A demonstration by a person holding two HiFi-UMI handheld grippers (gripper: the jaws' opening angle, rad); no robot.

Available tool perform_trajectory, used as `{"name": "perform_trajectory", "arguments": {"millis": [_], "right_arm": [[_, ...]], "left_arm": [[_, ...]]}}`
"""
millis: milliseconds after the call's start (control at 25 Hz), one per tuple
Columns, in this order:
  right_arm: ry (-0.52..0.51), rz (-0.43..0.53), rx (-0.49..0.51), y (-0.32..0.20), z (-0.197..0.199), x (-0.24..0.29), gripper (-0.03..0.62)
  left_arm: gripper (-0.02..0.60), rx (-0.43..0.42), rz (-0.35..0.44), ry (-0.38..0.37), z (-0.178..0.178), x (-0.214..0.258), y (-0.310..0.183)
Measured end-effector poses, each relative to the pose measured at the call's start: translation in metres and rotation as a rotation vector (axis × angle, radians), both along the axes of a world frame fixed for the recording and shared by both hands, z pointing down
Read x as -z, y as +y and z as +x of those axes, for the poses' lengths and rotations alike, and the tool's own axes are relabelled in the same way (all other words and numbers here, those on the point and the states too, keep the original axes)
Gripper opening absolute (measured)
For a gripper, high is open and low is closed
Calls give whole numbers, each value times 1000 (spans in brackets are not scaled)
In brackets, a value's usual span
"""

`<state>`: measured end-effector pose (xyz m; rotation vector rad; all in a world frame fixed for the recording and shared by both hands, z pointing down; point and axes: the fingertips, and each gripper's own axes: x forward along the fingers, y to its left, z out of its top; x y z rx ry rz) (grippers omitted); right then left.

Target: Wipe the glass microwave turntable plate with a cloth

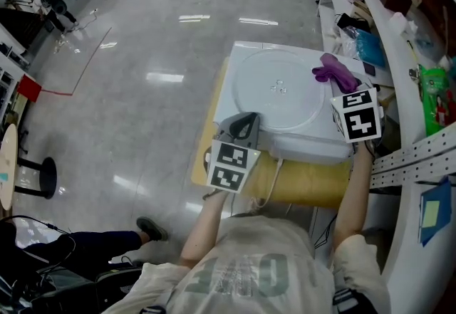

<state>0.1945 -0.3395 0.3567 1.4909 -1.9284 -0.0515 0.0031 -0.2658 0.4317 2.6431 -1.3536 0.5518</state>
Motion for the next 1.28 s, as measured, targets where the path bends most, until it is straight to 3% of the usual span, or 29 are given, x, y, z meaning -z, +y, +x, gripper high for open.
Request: {"name": "perform_trajectory", "arguments": {"millis": [280,920,1280], "right_arm": [[25,-108,-16,-30,1,-46,57],[27,-169,60,76,-18,-62,57],[34,-189,94,93,-25,-67,57]], "left_arm": [[0,0,0,0,0,0,0],[0,7,2,-5,0,1,-1],[0,17,4,-13,0,2,-1]]}}
